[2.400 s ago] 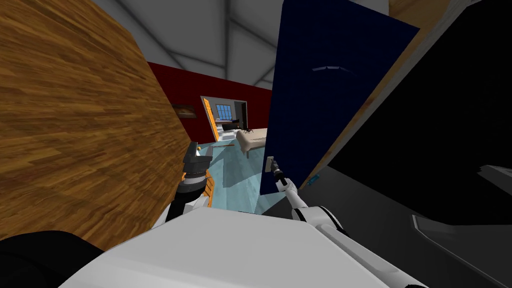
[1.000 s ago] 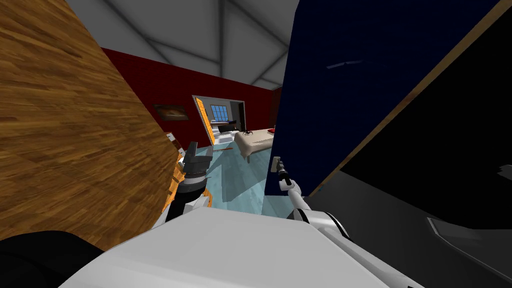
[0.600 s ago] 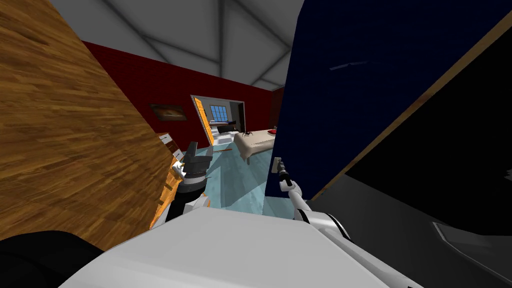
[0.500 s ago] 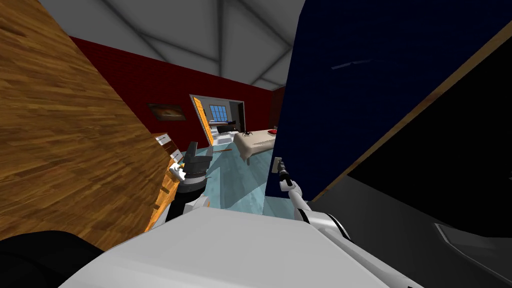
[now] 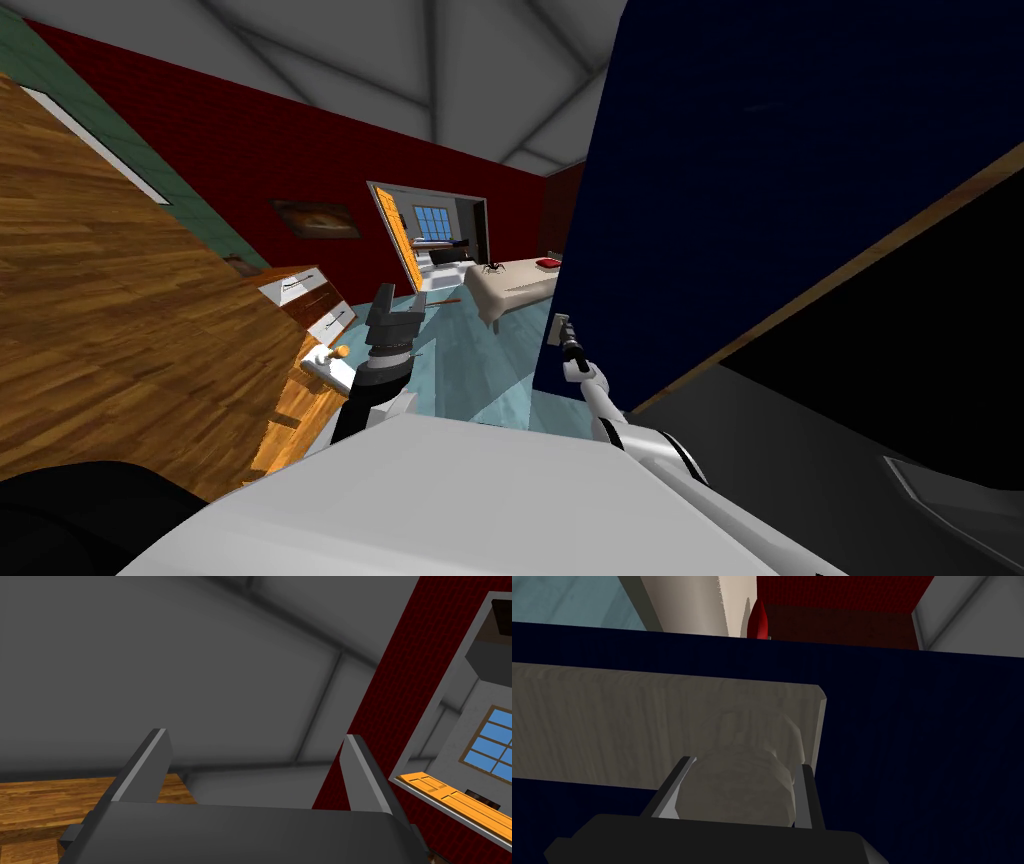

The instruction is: Push the door open

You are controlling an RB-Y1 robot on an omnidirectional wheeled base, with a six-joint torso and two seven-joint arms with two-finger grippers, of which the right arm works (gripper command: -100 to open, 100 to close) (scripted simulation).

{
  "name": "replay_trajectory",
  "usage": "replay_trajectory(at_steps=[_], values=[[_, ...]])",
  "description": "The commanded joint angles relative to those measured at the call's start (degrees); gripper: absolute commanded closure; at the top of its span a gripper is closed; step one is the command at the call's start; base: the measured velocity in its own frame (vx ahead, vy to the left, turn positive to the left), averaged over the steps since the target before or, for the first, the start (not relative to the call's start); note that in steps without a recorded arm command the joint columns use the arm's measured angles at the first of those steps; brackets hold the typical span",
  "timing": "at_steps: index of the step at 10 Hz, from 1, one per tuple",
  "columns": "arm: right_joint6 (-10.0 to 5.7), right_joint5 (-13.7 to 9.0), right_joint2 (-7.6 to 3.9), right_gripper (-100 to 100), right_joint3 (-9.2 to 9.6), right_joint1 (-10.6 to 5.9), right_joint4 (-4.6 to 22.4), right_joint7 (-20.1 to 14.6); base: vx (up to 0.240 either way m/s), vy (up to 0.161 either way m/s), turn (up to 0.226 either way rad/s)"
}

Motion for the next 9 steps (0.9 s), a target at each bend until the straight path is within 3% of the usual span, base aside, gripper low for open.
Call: replay_trajectory(at_steps=[1, 4, 6, 9], values=[[-0.17, -0.5, -1.20, 100, -1.41, -0.03, 0.7, 0.2, 0.150, 0.066, -0.047], [-0.11, -0.9, -1.80, 100, -2.96, 0.26, 0.6, 0.8, 0.161, 0.088, -0.063], [-0.11, -0.9, -1.80, 100, -2.96, 0.26, 0.6, 0.8, 0.093, 0.061, -0.026], [-0.03, -1.7, -2.67, 100, -5.19, 0.68, 0.6, 1.6, 0.156, 0.109, -0.077]])
